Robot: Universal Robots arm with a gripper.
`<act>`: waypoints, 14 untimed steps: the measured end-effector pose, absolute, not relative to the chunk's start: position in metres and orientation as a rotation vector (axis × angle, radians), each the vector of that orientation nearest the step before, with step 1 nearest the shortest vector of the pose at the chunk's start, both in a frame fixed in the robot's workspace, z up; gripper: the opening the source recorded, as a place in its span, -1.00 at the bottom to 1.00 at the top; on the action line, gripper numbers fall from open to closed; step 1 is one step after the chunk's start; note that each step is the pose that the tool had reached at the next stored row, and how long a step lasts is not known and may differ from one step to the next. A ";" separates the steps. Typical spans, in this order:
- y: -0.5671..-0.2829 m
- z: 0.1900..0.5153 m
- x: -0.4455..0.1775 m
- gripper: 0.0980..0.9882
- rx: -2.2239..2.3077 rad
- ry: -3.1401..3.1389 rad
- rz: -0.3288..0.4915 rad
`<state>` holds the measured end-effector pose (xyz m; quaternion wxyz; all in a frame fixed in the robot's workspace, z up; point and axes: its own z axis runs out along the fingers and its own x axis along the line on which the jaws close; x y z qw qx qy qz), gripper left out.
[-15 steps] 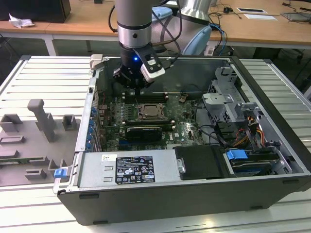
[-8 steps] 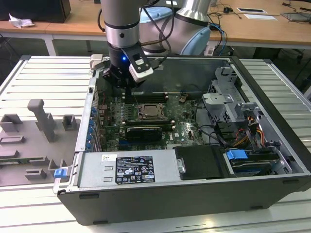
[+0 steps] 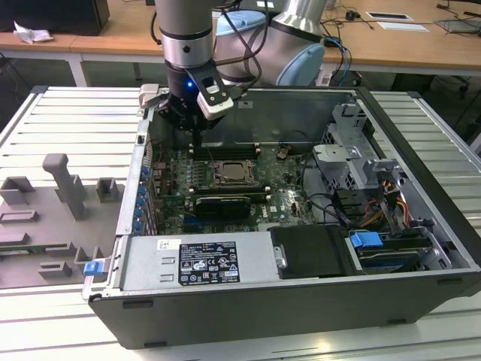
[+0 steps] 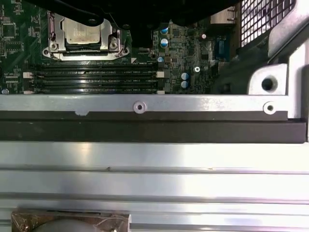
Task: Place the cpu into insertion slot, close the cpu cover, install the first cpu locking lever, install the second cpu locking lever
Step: 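Install the first cpu locking lever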
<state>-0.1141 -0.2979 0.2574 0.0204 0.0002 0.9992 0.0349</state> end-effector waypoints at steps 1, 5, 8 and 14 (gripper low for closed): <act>-0.298 0.257 -0.114 -0.98 0.001 3.099 0.108; -0.297 0.257 -0.114 -0.98 0.000 3.099 0.108; -0.296 0.257 -0.114 -0.98 0.000 3.099 0.108; -0.295 0.257 -0.106 -0.98 0.000 3.099 0.108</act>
